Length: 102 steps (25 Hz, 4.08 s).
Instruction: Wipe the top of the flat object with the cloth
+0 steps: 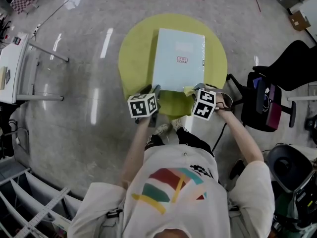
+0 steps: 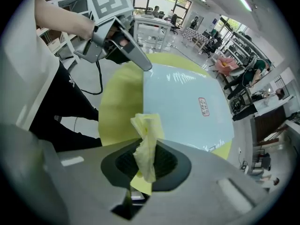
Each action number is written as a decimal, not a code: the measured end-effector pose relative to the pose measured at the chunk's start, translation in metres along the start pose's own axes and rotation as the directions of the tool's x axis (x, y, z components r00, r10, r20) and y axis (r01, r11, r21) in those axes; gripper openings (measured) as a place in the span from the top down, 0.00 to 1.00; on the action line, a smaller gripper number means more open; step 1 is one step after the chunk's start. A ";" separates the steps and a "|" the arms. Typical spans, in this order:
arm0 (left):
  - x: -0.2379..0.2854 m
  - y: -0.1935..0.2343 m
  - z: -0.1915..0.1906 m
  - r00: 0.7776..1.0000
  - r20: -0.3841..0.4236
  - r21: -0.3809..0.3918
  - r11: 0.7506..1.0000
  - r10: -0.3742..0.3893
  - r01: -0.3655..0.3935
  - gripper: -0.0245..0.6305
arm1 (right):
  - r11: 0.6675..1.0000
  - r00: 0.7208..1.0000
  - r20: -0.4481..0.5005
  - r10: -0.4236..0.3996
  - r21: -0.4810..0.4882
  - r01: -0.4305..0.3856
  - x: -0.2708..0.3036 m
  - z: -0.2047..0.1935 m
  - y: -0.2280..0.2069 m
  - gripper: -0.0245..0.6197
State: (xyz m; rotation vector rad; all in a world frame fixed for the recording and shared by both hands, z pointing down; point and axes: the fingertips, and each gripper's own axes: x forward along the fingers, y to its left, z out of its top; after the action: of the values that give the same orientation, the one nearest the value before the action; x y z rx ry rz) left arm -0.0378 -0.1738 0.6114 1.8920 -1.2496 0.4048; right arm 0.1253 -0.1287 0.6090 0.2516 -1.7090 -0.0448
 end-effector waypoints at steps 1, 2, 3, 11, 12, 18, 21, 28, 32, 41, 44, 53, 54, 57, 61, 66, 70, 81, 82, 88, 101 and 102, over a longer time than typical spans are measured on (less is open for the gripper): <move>0.000 0.000 0.000 1.000 0.000 0.000 1.000 -0.001 0.001 0.70 | 1.000 1.000 0.001 0.003 -0.001 -0.003 0.000 0.000 0.004 0.92; 0.000 0.000 0.000 1.000 0.000 -0.001 1.000 -0.002 0.002 0.70 | 1.000 1.000 0.001 0.003 -0.002 -0.003 -0.001 0.000 0.007 0.92; 0.000 0.000 0.000 1.000 -0.001 -0.001 1.000 -0.003 0.003 0.70 | 1.000 1.000 0.001 0.002 -0.002 -0.002 -0.001 -0.001 0.009 0.92; 0.000 -0.001 0.000 1.000 0.011 -0.004 1.000 -0.002 0.002 0.70 | 1.000 1.000 0.002 0.005 -0.003 -0.005 -0.001 -0.001 0.013 0.92; 0.000 -0.001 0.000 1.000 0.010 -0.005 1.000 -0.002 0.002 0.70 | 1.000 1.000 0.001 0.007 -0.008 -0.007 -0.002 -0.001 0.012 0.92; 0.000 -0.001 0.000 1.000 0.010 -0.007 1.000 -0.015 0.015 0.70 | 0.991 0.992 -0.005 -0.130 -0.029 0.130 -0.012 0.007 -0.056 0.92; 0.000 -0.002 -0.001 1.000 0.009 -0.010 1.000 -0.014 0.014 0.70 | 0.981 0.982 -0.003 -0.191 -0.025 0.191 -0.017 0.016 -0.107 0.92; 0.002 -0.005 -0.004 1.000 0.014 -0.009 1.000 -0.020 0.020 0.70 | 0.957 0.957 -0.018 -0.291 0.003 0.291 -0.002 0.034 -0.217 0.92; -0.001 -0.007 -0.008 1.000 0.021 -0.014 1.000 -0.020 0.020 0.70 | 0.946 0.944 -0.055 -0.325 -0.005 0.325 0.019 0.039 -0.260 0.92; -0.001 -0.007 -0.005 0.999 0.021 -0.008 1.000 -0.028 0.028 0.70 | 0.943 0.938 -0.105 -0.331 -0.055 0.327 0.051 0.051 -0.300 0.92; -0.001 -0.004 -0.004 0.999 0.030 -0.010 1.000 -0.026 0.027 0.70 | 0.945 0.939 -0.110 -0.326 -0.073 0.320 0.056 0.056 -0.301 0.92; -0.002 -0.006 -0.003 0.999 0.030 -0.008 1.000 -0.021 0.022 0.70 | 0.956 0.952 -0.108 -0.287 -0.097 0.277 0.054 0.057 -0.288 0.92; -0.002 -0.005 -0.003 0.999 0.030 -0.008 1.000 -0.021 0.021 0.70 | 0.957 0.954 -0.107 -0.281 -0.105 0.270 0.054 0.059 -0.284 0.92; -0.001 -0.003 -0.003 0.999 0.029 -0.008 1.000 -0.022 0.022 0.70 | 0.962 0.960 -0.105 -0.260 -0.113 0.248 0.055 0.062 -0.272 0.92; 0.000 -0.004 -0.005 0.999 0.024 -0.005 1.000 -0.022 0.023 0.70 | 0.972 0.970 -0.100 -0.221 -0.099 0.211 0.053 0.061 -0.253 0.92; 0.001 -0.001 -0.004 0.999 0.026 -0.002 1.000 -0.021 0.021 0.70 | 0.979 0.977 -0.100 -0.189 -0.096 0.180 0.049 0.061 -0.226 0.92; 0.001 0.001 -0.003 1.000 0.023 0.004 1.000 -0.021 0.021 0.70 | 0.981 0.981 -0.097 -0.165 -0.118 0.154 0.046 0.063 -0.200 0.92; 0.003 -0.001 -0.005 0.999 0.006 0.016 0.999 -0.032 0.032 0.70 | 0.986 0.990 -0.096 -0.100 -0.141 0.086 0.040 0.060 -0.139 0.92; 0.003 -0.001 -0.005 0.999 0.004 0.017 0.999 -0.033 0.033 0.70 | 0.987 0.991 -0.096 -0.095 -0.141 0.081 0.040 0.059 -0.134 0.92; 0.003 0.001 -0.003 0.999 0.008 0.028 0.999 -0.036 0.036 0.70 | 0.989 0.994 -0.088 -0.068 -0.137 0.056 0.036 0.063 -0.108 0.92; 0.011 -0.001 -0.002 0.998 0.014 0.042 0.997 -0.064 0.064 0.70 | 0.989 0.998 -0.064 -0.010 -0.150 0.000 0.022 0.068 -0.046 0.92; 0.009 -0.002 -0.001 0.998 0.015 0.042 0.997 -0.063 0.062 0.70 | 0.989 0.998 -0.060 -0.006 -0.149 -0.003 0.021 0.069 -0.041 0.92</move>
State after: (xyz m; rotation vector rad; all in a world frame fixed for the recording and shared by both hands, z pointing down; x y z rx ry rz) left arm -0.0320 -0.1783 0.6175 1.9681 -1.1975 0.3859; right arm 0.0603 -0.1805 0.6118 0.1415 -1.6363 -0.1641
